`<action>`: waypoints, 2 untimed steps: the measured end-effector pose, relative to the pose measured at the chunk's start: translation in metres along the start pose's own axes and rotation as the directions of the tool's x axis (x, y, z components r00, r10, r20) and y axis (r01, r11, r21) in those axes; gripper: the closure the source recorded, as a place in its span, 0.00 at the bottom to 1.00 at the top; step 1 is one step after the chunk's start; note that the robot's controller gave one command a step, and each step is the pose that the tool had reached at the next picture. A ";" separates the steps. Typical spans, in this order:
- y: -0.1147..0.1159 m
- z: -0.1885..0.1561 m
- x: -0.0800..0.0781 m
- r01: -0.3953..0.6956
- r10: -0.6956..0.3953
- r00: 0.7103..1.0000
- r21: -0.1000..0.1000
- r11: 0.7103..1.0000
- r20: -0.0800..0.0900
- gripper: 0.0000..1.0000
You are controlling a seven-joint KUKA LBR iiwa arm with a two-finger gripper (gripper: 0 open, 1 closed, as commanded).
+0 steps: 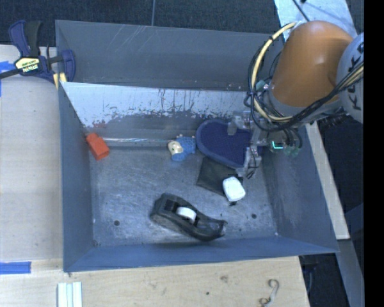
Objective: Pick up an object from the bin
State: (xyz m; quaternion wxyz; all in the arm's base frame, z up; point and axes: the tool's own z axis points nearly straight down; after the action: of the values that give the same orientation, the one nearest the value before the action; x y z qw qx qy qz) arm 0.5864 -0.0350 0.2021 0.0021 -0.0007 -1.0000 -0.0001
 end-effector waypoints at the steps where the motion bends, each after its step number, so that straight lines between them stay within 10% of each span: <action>1: -0.006 0.132 -0.025 -0.185 0.185 0.983 -0.001 0.983 0.007 0.00; 2: -0.027 0.100 -0.025 -0.385 0.385 0.923 -0.003 0.923 0.011 0.00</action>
Offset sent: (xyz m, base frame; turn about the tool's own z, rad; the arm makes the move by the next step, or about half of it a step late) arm 0.0228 -0.0053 -0.1321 0.1863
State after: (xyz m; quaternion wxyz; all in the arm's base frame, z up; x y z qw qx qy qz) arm 0.6109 -0.0621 0.1016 -0.0036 -0.1970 -0.9804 0.0000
